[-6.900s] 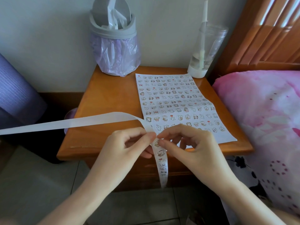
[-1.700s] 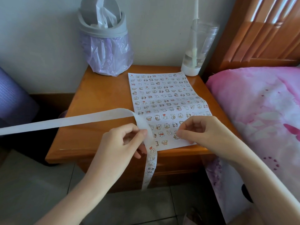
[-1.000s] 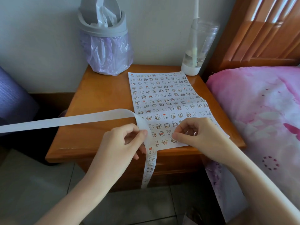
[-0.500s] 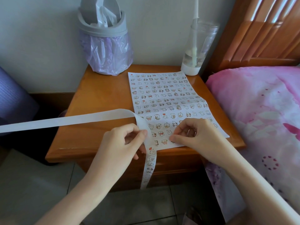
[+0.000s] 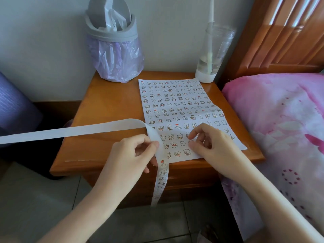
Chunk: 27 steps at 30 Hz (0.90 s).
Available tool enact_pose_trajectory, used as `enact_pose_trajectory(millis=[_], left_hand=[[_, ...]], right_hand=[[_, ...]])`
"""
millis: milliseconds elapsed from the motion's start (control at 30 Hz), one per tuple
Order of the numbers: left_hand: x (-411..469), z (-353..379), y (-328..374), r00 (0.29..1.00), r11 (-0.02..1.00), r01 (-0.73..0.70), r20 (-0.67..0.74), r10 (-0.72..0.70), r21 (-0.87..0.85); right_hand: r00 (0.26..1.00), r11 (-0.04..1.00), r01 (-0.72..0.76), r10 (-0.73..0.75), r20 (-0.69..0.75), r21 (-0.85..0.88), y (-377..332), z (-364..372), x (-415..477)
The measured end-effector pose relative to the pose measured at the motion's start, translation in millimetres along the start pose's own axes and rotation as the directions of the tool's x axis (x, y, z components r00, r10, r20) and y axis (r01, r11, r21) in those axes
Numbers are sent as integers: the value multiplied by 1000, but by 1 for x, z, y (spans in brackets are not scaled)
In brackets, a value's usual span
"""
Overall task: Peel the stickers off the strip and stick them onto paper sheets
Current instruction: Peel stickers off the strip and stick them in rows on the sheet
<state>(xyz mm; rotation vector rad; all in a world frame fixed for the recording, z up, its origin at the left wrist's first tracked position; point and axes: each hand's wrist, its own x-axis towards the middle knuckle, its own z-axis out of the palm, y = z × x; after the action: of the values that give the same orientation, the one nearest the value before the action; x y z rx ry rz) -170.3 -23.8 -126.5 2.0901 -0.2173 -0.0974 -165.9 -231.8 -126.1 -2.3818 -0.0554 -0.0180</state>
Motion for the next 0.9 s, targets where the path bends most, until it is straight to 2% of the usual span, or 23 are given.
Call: enact_pose_trajectory(millis=[100, 300, 533, 667, 900], left_hand=[[2, -3, 0, 1000, 997, 15, 1, -15, -76], [2, -9, 7, 1000, 947, 3, -8, -6, -320], [0, -3, 15, 999, 866, 27, 48, -4, -499], [-2, -2, 17, 998, 895, 21, 65, 9, -445], [-1, 1, 16, 1000, 913, -2, 12, 7, -407]], right_hand=[[998, 990, 56, -54, -24, 133, -11, 2, -5], [971, 918, 193, -230, 68, 346, -37, 8, -20], [981, 847, 174, -192, -17, 502, -36, 8, -20], [983, 841, 180, -175, -59, 511, -36, 9, -20], [971, 896, 233, -195, -135, 378, -38, 13, -21]])
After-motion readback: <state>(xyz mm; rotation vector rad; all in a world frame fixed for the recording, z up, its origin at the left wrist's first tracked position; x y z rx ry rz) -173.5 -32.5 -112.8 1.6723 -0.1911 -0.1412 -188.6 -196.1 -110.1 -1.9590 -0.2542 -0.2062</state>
